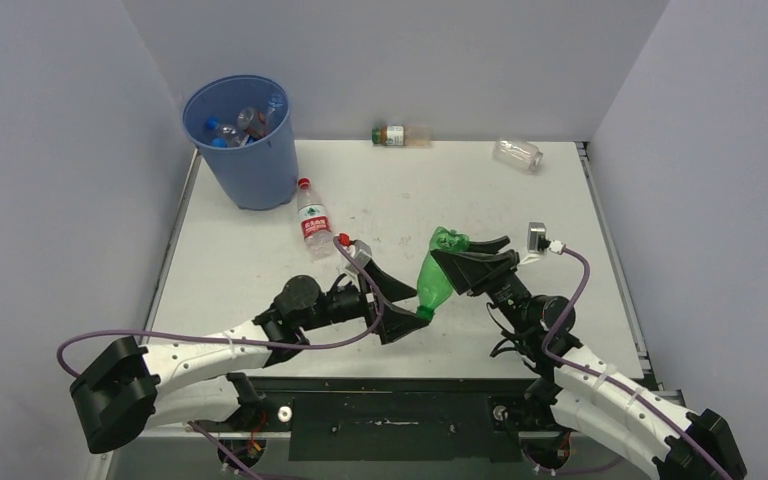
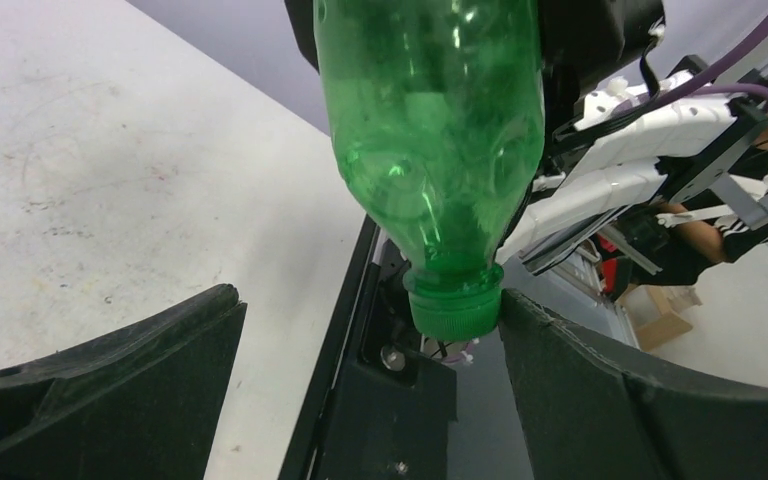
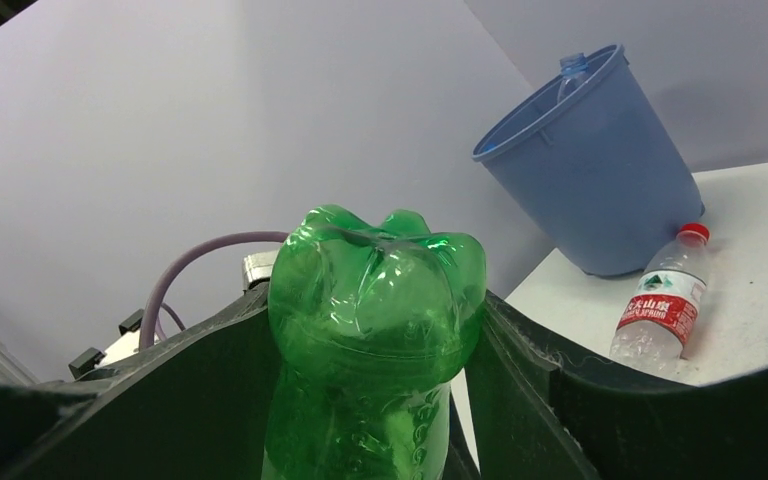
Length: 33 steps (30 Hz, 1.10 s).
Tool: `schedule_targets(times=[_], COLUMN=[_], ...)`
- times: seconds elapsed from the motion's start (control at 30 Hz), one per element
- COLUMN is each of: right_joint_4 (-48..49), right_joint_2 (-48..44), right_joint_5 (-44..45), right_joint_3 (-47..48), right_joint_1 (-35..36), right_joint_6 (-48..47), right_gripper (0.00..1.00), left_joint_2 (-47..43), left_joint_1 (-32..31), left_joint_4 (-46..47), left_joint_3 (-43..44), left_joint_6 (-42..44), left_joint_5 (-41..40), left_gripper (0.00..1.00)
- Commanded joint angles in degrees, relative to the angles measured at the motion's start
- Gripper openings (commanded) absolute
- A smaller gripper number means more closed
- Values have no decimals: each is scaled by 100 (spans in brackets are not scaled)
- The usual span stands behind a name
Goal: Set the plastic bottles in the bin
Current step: Pick up the plastic bottle at the center of the board.
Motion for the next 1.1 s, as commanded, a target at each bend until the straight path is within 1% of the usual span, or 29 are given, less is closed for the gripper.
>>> schedule_targets(times=[0.0, 0.13, 0.2, 0.27, 0.3, 0.37, 0.4, 0.43, 0.47, 0.5, 0.53, 0.57, 0.6, 0.63, 0.67, 0.7, 0.73, 0.77, 0.8, 0.83, 0.9, 0.93, 1.0, 1.07], right_joint_4=[292, 260, 281, 263, 216, 112, 33, -50, -159, -311, -498, -734, -1019, -1496, -1993, -2829, -3492, -4056, -4596, -4995, -5608, -5818, -6276, -6956], right_joint_2=[-115, -118, -101, -105, -107, -144, -178, -213, -254, -299, -341, -366, -409, -480, -574, -673, -755, -878, -949, -1116, -1379, -1454, -1425, -1139], right_joint_5=[73, 142, 164, 175, 175, 182, 190, 192, 192, 174, 123, 30, -57, -87, -82, -64, -14, 83, 216, 346, 521, 482, 174, -235], right_joint_3=[4, -22, -27, -24, -18, 2, 16, 32, 57, 100, 164, 264, 395, 568, 773, 1005, 1289, 1646, 1869, 2078, 2411, 2596, 3044, 3614], right_joint_1=[164, 265, 320, 365, 381, 401, 408, 406, 412, 412, 417, 414, 413, 412, 414, 418, 418, 412, 407, 406, 405, 406, 405, 404], right_joint_6=[-160, -235, -253, -274, -284, -320, -344, -362, -388, -414, -451, -525, -615, -727, -872, -1049, -1269, -1472, -1648, -1805, -2104, -2240, -2538, -2806], right_gripper=[34, 34, 34, 34, 34, 35, 35, 37, 41, 48, 61, 75, 87, 96, 95, 90, 90, 90, 90, 90, 90, 90, 90, 90], left_joint_2=[237, 425, 507, 546, 554, 530, 501, 454, 397, 331, 242, 93, -54, -240, -446, -681, -912, -1118, -1310, -1459, -1686, -1731, -1728, -1669], left_joint_1=[-31, -159, -242, -297, -311, -330, -338, -340, -340, -343, -342, -341, -341, -341, -341, -336, -333, -334, -332, -332, -332, -343, -341, -356], left_joint_4=[1112, 1242, 1220, 1189, 1155, 1104, 1086, 1064, 1027, 964, 855, 692, 453, 89, -318, -843, -1396, -2154, -2513, -3193, -4111, -4534, -5464, -6166], left_joint_3=[295, 384, 451, 493, 503, 493, 466, 428, 393, 365, 345, 340, 358, 402, 483, 594, 774, 946, 1141, 1323, 1683, 1850, 2155, 2428], left_joint_6=[-446, -476, -420, -367, -330, -265, -238, -207, -172, -90, -11, 94, 269, 488, 783, 1110, 1486, 1931, 2395, 2895, 4164, 4810, 6054, 7098], left_joint_5=[-67, -120, -145, -163, -184, -217, -270, -319, -354, -379, -408, -451, -502, -586, -692, -812, -986, -1185, -1415, -1645, -2233, -2344, -2488, -2753], left_gripper=[98, 100, 92, 81, 74, 57, 42, 31, 21, 12, 1, 0, 0, 0, 0, 0, 0, 0, 0, 0, 0, 0, 0, 0])
